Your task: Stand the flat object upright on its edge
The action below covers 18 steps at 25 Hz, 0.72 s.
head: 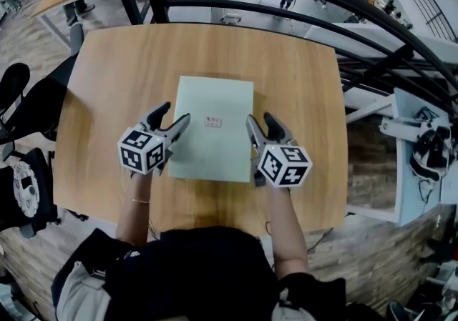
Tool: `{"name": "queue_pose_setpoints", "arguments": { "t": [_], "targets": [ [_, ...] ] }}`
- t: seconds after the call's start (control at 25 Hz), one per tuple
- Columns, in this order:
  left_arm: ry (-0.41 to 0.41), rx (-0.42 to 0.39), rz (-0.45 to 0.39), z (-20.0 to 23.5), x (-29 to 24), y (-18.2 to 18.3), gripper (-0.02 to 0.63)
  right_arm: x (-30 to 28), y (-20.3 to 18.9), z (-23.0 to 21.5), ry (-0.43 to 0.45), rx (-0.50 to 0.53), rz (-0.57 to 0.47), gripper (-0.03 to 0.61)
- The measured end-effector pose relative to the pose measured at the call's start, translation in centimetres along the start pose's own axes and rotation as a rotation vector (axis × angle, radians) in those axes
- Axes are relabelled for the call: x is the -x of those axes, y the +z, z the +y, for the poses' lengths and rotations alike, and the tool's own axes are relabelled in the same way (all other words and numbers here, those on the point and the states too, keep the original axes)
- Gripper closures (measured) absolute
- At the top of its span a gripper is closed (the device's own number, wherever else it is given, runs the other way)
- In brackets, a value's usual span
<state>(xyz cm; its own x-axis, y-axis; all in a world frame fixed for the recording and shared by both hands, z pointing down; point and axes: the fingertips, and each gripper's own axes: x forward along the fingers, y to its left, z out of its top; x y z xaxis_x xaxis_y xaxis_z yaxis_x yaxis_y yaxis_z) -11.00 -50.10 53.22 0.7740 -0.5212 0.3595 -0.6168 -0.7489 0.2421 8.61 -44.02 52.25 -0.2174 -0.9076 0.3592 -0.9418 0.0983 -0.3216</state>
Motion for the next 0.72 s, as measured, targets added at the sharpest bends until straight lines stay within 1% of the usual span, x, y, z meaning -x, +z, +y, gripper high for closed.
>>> {"name": "queue_pose_setpoints", "arguments": {
  "t": [0.08,0.16,0.28,0.44,0.6,0.72],
  "targets": [
    [0.004,0.032,0.02,0.9,-0.6,-0.8,0.337,-0.8,-1.0,-0.7,-0.02,-0.016,0.036,0.364],
    [0.006,0.063,0.038,1.8,-1.1,-1.4,0.333,-1.7,-1.8,-1.2,-0.031,-0.031,0.06,0.356],
    [0.012,0.108,0.072,2.8,-1.9,-2.5,0.33,-3.0,-3.1,-1.8,-0.035,-0.037,0.109,0.353],
    [-0.001,0.18,0.102,3.6,-3.0,-3.9,0.327,-4.3,-4.2,-2.8,-0.042,-0.069,0.158,0.345],
    [-0.028,0.211,0.13,4.1,-4.0,-4.8,0.327,-5.6,-5.0,-3.7,-0.064,-0.069,0.196,0.345],
    [-0.034,0.222,0.144,4.3,-4.5,-5.3,0.322,-6.5,-6.0,-4.2,-0.062,-0.08,0.229,0.341]
  ]
}}
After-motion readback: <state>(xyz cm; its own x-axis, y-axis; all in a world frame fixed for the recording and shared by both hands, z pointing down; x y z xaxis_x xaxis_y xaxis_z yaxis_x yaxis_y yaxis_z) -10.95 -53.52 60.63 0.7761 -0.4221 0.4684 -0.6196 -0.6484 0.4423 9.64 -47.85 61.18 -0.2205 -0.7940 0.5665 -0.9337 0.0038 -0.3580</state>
